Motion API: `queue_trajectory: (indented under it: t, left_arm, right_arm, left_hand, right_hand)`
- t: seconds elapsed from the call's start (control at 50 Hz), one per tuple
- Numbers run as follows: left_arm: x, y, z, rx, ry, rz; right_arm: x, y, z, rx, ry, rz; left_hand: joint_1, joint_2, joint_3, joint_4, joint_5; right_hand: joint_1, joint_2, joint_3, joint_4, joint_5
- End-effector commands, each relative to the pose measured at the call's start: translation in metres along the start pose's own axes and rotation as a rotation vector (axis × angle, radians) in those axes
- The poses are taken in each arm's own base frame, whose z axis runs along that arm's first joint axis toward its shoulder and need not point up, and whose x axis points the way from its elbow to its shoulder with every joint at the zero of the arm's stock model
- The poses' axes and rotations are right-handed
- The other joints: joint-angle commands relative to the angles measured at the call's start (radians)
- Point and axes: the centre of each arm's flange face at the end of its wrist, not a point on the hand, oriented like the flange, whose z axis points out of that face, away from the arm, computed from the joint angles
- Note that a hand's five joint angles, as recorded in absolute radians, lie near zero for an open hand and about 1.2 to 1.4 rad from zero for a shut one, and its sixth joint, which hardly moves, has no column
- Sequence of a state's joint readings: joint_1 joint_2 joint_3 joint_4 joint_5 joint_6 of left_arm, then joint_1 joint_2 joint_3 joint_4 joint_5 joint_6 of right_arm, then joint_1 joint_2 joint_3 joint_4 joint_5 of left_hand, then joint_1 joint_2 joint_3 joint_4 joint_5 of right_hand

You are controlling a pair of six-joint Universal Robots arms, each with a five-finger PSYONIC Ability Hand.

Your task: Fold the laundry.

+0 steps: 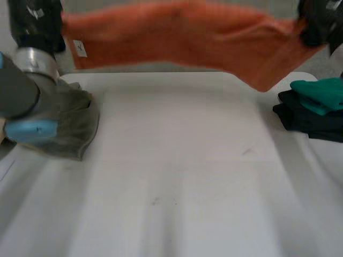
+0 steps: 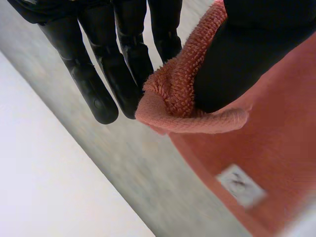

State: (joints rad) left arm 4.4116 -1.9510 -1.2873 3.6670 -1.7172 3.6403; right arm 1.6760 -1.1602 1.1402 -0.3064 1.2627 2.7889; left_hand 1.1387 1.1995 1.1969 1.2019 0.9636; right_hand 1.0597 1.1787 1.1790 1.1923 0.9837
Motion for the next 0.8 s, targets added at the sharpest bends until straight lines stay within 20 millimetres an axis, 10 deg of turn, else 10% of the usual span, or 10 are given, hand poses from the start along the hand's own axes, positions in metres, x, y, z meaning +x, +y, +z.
queue_trajectory:
  t: [0.02,0.12,0.24,0.52,0.8]
  left_arm:
    - [0.038,0.075,-0.047,-0.239,0.143,0.043]
    - [0.061,0.102,-0.072,-0.330,0.224,0.052]
    - [0.059,0.111,-0.090,-0.392,0.252,0.068]
    - [0.005,0.073,-0.162,-0.679,0.363,0.132]
    - [-0.014,0.055,-0.236,-0.873,0.619,0.331]
  right_arm:
    - [-0.047,0.080,-0.030,-0.317,-0.191,0.109]
    - [-0.075,0.125,-0.060,-0.541,-0.302,0.139]
    - [-0.087,0.134,-0.087,-0.676,-0.400,0.093]
    - [-0.051,0.079,-0.147,-0.902,-0.583,-0.089]
    - [-0.034,0.073,-0.182,-1.053,-0.725,-0.148]
  left_hand:
    - [0.258,0.197,0.199,0.194,0.258]
    - [0.258,0.197,0.199,0.194,0.258]
    - [0.258,0.197,0.199,0.194,0.258]
    - [0.258,0.197,0.199,0.194,0.258]
    - [0.258,0.197,0.199,0.194,0.258]
  right_hand:
    - [0.337,0.218,0.217,0.204,0.238]
    - [0.337,0.218,0.217,0.204,0.238]
    - [0.337,0.218,0.217,0.204,0.238]
    - [0.337,0.218,0.217,0.204,0.238]
    - [0.337,0.218,0.217,0.204,0.238]
